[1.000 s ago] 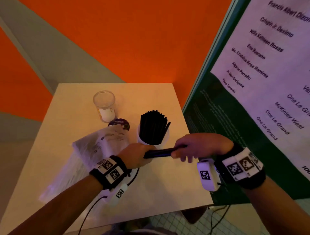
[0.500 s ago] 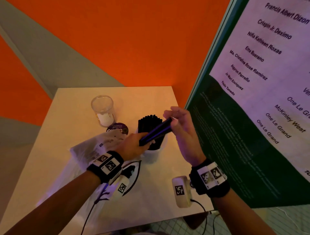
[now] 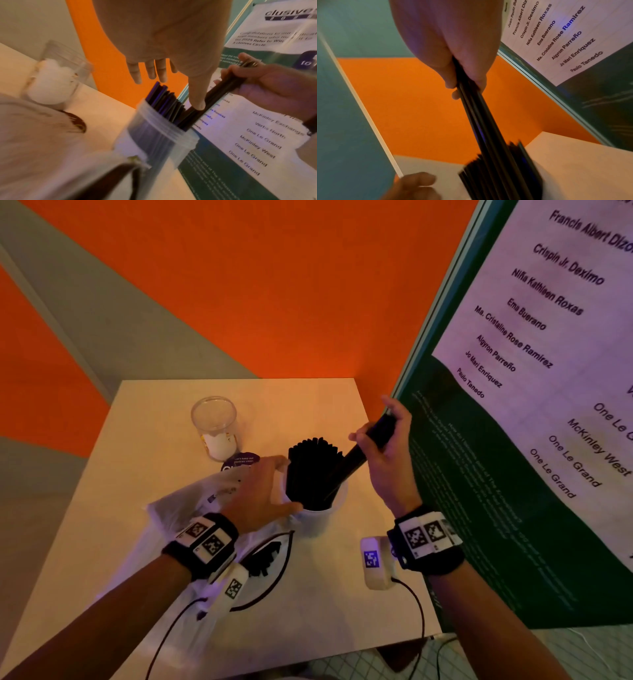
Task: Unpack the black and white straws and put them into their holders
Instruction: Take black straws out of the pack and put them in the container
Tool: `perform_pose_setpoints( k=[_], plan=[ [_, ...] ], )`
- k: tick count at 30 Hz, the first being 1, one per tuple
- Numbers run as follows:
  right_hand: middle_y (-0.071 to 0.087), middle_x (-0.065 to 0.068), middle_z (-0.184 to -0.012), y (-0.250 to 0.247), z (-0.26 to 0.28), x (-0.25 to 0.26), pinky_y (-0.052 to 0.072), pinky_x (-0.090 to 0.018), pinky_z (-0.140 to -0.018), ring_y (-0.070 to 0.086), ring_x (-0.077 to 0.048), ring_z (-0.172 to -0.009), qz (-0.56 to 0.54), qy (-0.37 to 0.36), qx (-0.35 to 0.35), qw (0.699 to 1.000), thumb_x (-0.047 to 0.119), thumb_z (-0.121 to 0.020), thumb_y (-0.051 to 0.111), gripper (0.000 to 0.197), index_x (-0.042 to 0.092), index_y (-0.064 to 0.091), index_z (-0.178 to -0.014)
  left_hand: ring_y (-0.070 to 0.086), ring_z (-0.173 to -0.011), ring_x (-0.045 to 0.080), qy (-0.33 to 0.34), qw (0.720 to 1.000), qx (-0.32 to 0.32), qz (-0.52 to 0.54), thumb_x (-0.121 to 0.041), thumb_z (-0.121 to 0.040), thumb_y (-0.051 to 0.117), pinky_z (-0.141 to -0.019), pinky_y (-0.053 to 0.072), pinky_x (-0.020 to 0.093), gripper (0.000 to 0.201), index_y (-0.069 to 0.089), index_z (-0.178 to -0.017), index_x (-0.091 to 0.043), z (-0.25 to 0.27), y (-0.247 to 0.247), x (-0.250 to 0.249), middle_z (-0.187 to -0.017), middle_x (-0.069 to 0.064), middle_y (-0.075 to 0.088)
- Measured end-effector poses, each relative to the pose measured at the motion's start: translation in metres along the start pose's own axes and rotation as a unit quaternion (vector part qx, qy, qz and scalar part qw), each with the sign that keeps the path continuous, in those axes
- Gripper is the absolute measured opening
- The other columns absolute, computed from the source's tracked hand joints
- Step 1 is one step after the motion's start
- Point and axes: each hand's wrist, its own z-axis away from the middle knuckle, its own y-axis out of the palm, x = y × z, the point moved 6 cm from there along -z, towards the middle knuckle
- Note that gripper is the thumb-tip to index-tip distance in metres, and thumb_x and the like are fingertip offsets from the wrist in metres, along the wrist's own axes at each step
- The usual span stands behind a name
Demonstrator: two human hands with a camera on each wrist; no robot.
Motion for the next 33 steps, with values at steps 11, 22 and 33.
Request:
perform_pose_setpoints(
  k=[11,22,33],
  plan=[
    [0.040,0.004,-0.137,0.007,0.020,-0.059,0.029,-0.023,-0.107,0.034,-0.008,-0.132,0.225,0.053,-0.004,0.973,0.032,-0.082,0.071,0.060,0.022,0.044,-0.135,0.044,-0.116,0.017,-0.029,0.961,0.184,-0.207,-0.083,-0.053,0.064,-0.098,0.043,0.036,0.108,0.027,-0.138,-0.026,0.068,0.009,0.069,-0.136,-0.005,0.037],
    [0.064,-0.014,-0.107,0.159,0.128,-0.071,0.044,-0.030,-0.079,0.058,-0.027,-0.096,0.319,0.090,0.483,0.811,-0.002,-0.088,0.046,0.024,0.001,0.065,-0.102,0.061,-0.097,0.018,-0.044,0.980,0.156,-0.116,-0.021,-0.089,0.059,-0.082,0.050,0.031,0.043,0.044,-0.130,-0.019,0.070,-0.016,0.074,-0.112,0.001,0.064],
    [0.061,-0.013,-0.120,0.239,0.142,-0.173,0.048,-0.039,-0.087,0.059,-0.029,-0.108,0.548,0.190,0.434,0.690,0.022,-0.094,0.049,0.035,0.008,0.053,-0.125,0.058,-0.081,0.002,-0.035,0.992,0.117,-0.025,-0.012,-0.089,0.061,-0.069,0.041,0.007,0.042,0.047,-0.128,-0.017,0.077,-0.033,0.065,-0.113,0.001,0.063]
  ],
)
